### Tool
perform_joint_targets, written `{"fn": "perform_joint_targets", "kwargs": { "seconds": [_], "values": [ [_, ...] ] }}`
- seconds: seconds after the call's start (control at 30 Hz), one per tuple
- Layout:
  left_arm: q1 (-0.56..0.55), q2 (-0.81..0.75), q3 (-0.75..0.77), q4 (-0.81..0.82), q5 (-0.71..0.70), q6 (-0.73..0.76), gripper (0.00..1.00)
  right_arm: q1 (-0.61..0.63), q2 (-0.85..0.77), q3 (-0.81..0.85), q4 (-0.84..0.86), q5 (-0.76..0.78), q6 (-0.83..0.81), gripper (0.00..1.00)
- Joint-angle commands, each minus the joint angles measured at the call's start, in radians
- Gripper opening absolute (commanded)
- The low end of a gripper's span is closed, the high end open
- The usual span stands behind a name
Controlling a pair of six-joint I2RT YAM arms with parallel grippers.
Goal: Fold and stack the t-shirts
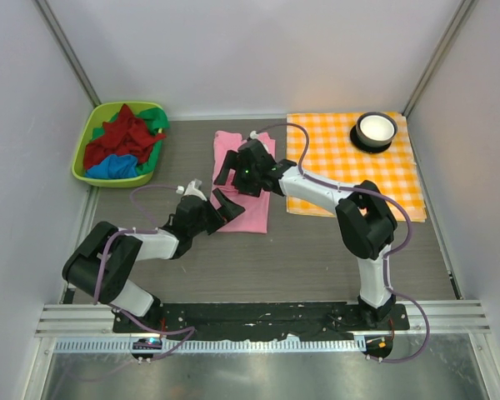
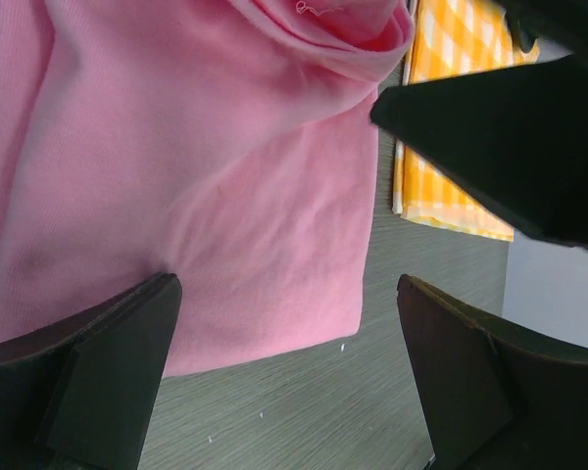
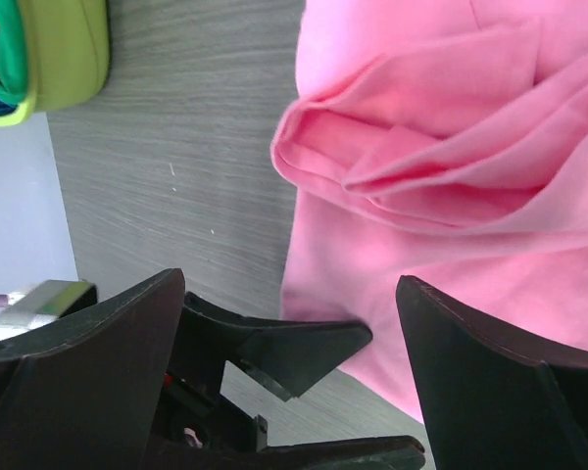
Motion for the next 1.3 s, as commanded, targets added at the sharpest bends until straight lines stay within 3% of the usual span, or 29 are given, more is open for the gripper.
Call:
{"fn": "perform_joint_targets", "kwargs": {
  "seconds": [0.0, 0.57, 1.0, 1.1, 1.27],
  "values": [
    [0.004, 0.041, -0.041, -0.090, -0.046, 0.028, 1.00, -0.004, -0.037, -0.050, 0.046, -0.062, 0.058, 0.96],
    [0.004, 0.017, -0.053, -0.069, -0.016, 0.016, 1.00, -0.053, 0.195, 0.148, 0.120, -0.020, 0.036, 0.96],
    [0.004, 0.023, -0.090, -0.029, 0.009, 0.005, 1.00, -0.143, 0.304, 0.342, 0.261, 0.118, -0.117, 0.96],
    [0.004, -0.020, -0.084, -0.033, 0.018, 0.005, 1.00, -0.136, 0.215, 0.338, 0.310, 0.248, -0.232, 0.96],
    [0.003, -0.166, 0.086, -0.369, 0.017, 0.077, 1.00, -0.117, -0.045, 0.150, 0.299, 0.456, -0.376, 0.99]
  ]
}}
